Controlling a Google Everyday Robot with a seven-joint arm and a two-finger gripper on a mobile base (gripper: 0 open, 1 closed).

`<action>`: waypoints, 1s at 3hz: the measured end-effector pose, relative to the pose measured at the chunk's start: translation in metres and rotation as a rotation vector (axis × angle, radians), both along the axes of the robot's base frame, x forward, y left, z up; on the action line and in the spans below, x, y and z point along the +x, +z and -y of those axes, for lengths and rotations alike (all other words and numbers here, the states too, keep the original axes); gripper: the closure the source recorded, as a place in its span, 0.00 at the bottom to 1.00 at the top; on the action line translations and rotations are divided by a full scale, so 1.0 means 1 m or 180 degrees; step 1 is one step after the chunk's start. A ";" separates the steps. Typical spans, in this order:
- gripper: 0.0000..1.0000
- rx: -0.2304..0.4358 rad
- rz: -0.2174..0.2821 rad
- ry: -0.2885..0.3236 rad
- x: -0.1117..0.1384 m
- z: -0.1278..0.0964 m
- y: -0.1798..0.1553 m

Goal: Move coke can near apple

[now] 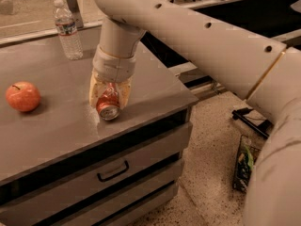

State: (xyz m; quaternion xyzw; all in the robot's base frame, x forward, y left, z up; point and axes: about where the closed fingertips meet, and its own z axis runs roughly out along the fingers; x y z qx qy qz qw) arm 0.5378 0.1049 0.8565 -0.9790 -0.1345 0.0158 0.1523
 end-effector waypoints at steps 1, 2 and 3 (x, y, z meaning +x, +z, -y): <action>1.00 0.0066 0.0094 0.0052 0.005 -0.004 0.009; 1.00 0.0225 0.0195 0.0116 0.012 -0.007 0.023; 1.00 0.0357 0.0315 0.0209 0.020 -0.013 0.037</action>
Offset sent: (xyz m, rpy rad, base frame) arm 0.0202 0.0069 0.0440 0.1327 -0.1006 0.0620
